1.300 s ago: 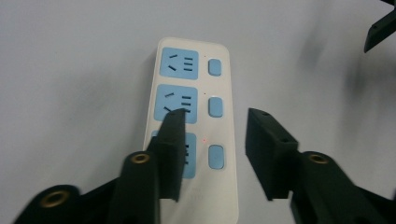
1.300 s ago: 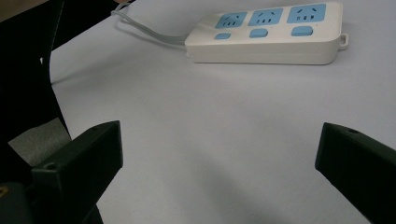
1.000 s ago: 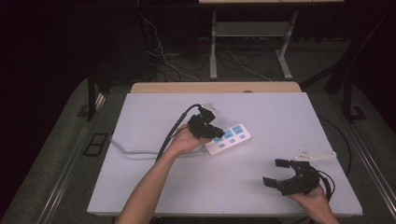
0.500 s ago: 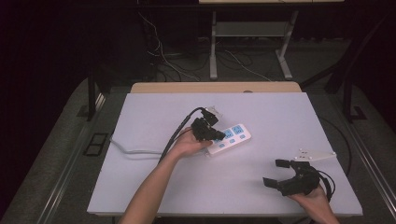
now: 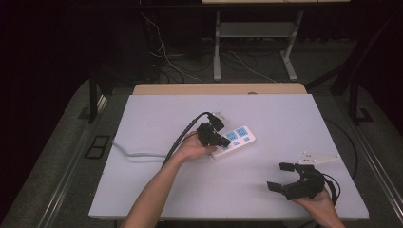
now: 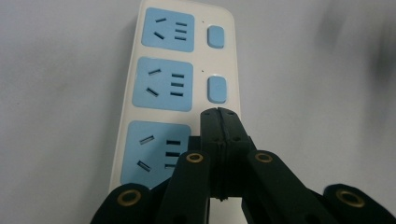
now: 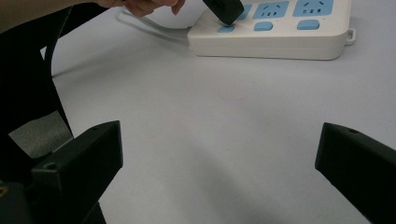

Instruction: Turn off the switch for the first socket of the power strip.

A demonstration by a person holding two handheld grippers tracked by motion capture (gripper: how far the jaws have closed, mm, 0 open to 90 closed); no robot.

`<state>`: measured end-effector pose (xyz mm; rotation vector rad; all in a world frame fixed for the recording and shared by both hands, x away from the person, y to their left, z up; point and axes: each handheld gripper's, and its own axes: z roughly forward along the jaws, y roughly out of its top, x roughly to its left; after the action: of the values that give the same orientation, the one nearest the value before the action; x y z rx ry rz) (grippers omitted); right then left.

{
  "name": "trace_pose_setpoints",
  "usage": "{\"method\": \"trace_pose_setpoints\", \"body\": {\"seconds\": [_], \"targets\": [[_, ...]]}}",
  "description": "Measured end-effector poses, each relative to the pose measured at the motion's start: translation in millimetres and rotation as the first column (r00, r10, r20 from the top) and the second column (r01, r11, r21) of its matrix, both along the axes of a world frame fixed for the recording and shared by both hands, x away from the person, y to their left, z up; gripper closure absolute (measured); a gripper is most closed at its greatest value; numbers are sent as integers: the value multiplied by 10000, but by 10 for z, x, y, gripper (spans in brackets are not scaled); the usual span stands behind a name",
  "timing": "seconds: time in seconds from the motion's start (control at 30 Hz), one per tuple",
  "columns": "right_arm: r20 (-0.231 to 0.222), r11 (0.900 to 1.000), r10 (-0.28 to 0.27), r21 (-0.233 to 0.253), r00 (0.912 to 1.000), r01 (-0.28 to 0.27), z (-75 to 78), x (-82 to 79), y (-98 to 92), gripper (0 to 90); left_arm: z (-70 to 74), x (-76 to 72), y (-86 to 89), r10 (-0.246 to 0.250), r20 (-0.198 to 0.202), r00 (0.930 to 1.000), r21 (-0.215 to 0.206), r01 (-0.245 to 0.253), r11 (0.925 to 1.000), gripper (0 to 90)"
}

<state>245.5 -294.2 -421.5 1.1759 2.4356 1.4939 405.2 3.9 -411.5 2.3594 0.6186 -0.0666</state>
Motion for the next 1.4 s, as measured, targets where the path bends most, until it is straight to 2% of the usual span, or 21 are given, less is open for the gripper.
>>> {"method": "trace_pose_setpoints", "body": {"seconds": [0.07, 0.2, 0.37, 0.57, 0.77, 0.9, 1.03, 1.17, 1.4], "targets": [[-4, 10000, 7, -10, 10000, -7, -1, -1, 2, 6, -9, -6, -5, -66, -51, 10000, 95, 66, 9999, 894], [-9, 10000, 12, -17, 10000, -12, -2, -1, 6, 6, -19, -7, -2, -26, -163, 9999, -2, 26, 10000, 894], [-21, 10000, 17, -2, 10000, -17, 0, -6, 11, 6, -28, -16, 0, -52, -27, 10000, -30, 52, 10000, 894], [2, 10000, 37, -18, 10000, -37, 2, -17, 10, 6, -64, 45, 5, 74, -416, 9991, -318, -88, 9995, 897], [18, 10000, -29, 8, 10000, 29, 4, -15, -7, 6, -42, 20, -30, 174, -289, 9994, -4, -174, 9998, 899], [55, 10000, -48, 9, 10000, 48, 11, -25, -14, 6, -39, -22, -41, 257, -15, 9997, 96, -257, 9996, 900], [89, 10000, -76, 14, 9999, 75, 21, -36, -19, 6, -68, -66, -10, 475, 188, 9987, -189, -472, 9987, 900], [125, 9999, -123, 37, 9998, 123, 32, -49, -26, 6, -117, -91, 44, 858, 71, 9963, -754, -850, 9935, 900], [151, 9999, -165, 50, 9997, 164, 31, -44, -38, 6, -104, -96, 27, 941, 39, 9956, -616, -937, 9937, 900]]}}
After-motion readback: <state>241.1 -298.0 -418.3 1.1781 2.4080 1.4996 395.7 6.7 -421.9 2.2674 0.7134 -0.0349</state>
